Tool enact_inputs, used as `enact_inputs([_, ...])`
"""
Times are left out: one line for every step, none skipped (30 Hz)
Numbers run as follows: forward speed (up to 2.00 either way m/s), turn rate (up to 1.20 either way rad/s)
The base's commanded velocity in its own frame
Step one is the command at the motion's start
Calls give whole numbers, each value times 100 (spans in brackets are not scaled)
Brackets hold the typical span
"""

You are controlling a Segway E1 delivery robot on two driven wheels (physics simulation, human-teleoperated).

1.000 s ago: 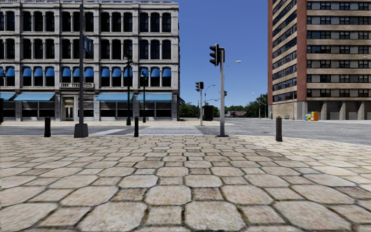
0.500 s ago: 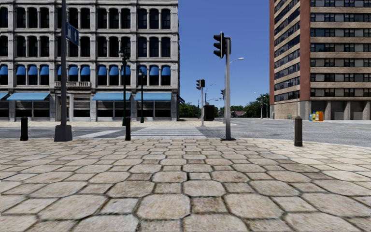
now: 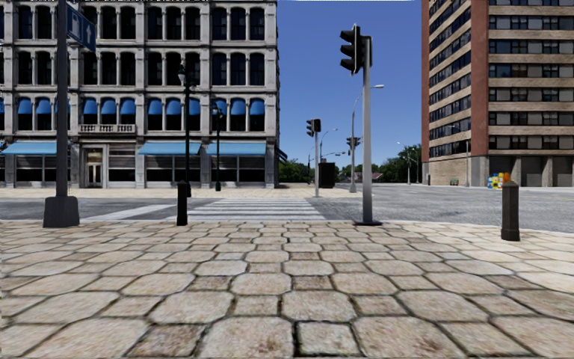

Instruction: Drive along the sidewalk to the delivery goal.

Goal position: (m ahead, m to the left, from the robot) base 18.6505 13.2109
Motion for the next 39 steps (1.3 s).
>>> enact_inputs([200, 0])
enact_inputs([200, 0])
enact_inputs([200, 0])
enact_inputs([200, 0])
enact_inputs([200, 0])
enact_inputs([200, 0])
enact_inputs([200, 0])
enact_inputs([200, 0])
enact_inputs([200, 0])
enact_inputs([200, 0])
enact_inputs([200, 0])
enact_inputs([200, 0])
enact_inputs([200, 0])
enact_inputs([200, 0])
enact_inputs([200, 0])
enact_inputs([200, 0])
enact_inputs([200, 0])
enact_inputs([200, 0])
enact_inputs([200, 0])
enact_inputs([200, 0])
enact_inputs([200, 0])
enact_inputs([200, 0])
enact_inputs([200, 0])
enact_inputs([200, 0])
enact_inputs([200, 0])
enact_inputs([200, 0])
enact_inputs([200, 0])
enact_inputs([200, 0])
enact_inputs([200, 0])
enact_inputs([200, 0])
enact_inputs([200, 0])
enact_inputs([200, 0])
enact_inputs([200, 0])
enact_inputs([200, 0])
enact_inputs([200, 0])
enact_inputs([200, 0])
enact_inputs([200, 0])
enact_inputs([200, 0])
enact_inputs([200, 0])
